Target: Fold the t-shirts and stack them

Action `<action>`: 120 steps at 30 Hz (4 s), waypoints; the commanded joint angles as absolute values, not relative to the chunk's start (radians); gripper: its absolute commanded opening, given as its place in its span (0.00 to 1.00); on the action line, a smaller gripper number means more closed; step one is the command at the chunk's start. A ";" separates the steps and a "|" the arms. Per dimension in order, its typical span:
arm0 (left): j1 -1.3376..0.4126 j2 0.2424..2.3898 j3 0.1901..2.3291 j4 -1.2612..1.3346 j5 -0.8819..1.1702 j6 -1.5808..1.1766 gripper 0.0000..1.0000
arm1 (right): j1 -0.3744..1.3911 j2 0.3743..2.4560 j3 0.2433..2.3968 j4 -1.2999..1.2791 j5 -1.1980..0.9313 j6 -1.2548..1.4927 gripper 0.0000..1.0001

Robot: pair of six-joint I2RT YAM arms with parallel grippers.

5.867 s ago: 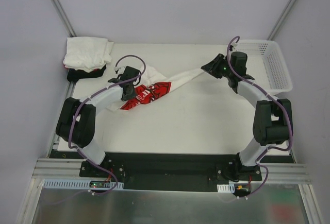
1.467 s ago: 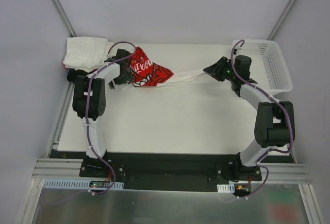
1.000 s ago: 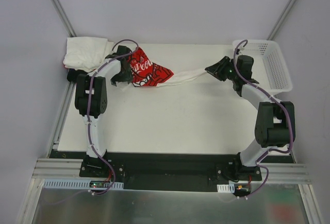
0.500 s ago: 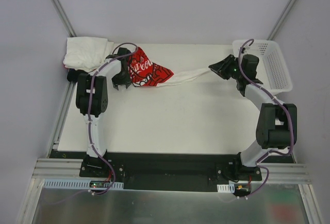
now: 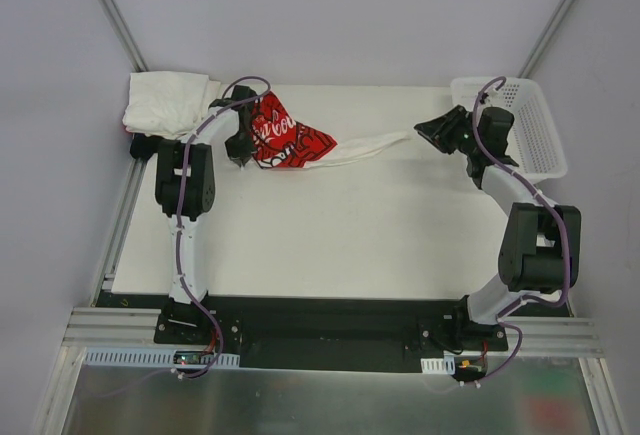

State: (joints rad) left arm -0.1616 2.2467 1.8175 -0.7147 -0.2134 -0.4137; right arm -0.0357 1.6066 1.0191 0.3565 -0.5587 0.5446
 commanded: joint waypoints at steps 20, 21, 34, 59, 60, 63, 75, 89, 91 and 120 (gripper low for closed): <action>-0.301 1.852 2.195 -0.842 -0.353 -0.336 0.00 | 0.153 1.831 1.146 0.342 -0.608 0.476 0.32; -0.304 1.835 2.213 -0.844 -0.360 -0.330 0.00 | 0.164 1.838 1.150 0.341 -0.604 0.474 0.32; -0.356 1.634 2.281 -0.870 -0.465 -0.291 0.00 | 0.418 1.914 1.235 0.269 -0.571 0.448 0.35; -0.383 1.534 2.217 -0.870 -0.511 -0.271 0.00 | 0.605 2.307 1.781 0.066 -0.414 0.341 0.41; -0.383 1.517 2.211 -0.870 -0.511 -0.272 0.00 | 0.579 2.312 1.801 0.054 -0.402 0.328 0.41; -0.383 1.479 2.178 -0.868 -0.511 -0.276 0.00 | 0.507 2.345 1.928 -0.037 -0.338 0.276 0.41; -0.383 1.393 2.000 -0.835 -0.523 -0.305 0.00 | 0.262 2.430 2.305 -0.285 -0.232 0.178 0.43; -0.383 1.433 2.002 -0.792 -0.502 -0.293 0.00 | 0.370 2.132 1.666 -0.003 -0.331 0.278 0.42; -0.383 1.437 2.003 -0.788 -0.502 -0.291 0.00 | 0.380 2.154 1.669 -0.005 -0.337 0.281 0.42; -0.383 1.431 1.970 -0.758 -0.526 -0.268 0.00 | 0.453 2.348 1.727 0.086 -0.353 0.360 0.43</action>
